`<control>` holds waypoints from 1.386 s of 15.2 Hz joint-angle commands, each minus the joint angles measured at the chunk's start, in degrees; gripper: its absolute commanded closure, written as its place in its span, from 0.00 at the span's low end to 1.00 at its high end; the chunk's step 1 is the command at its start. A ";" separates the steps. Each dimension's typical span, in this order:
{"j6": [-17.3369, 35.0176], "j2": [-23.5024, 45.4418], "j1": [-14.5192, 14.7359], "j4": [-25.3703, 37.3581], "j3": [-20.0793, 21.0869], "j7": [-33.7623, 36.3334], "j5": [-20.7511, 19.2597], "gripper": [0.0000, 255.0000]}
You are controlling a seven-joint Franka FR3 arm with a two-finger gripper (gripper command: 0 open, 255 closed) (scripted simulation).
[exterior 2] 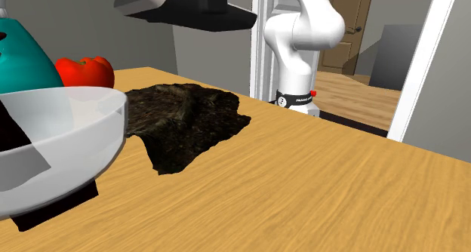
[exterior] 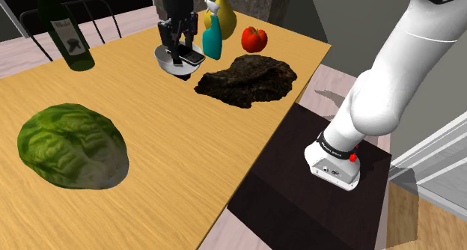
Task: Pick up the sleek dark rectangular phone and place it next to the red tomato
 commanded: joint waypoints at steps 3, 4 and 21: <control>0.73 -4.12 -2.84 -5.02 -2.43 -5.62 1.06 1.00; 0.81 -5.00 -3.51 -6.05 -3.10 -7.01 1.23 1.00; 0.29 -11.51 -14.26 -13.29 -15.92 -30.30 0.15 1.00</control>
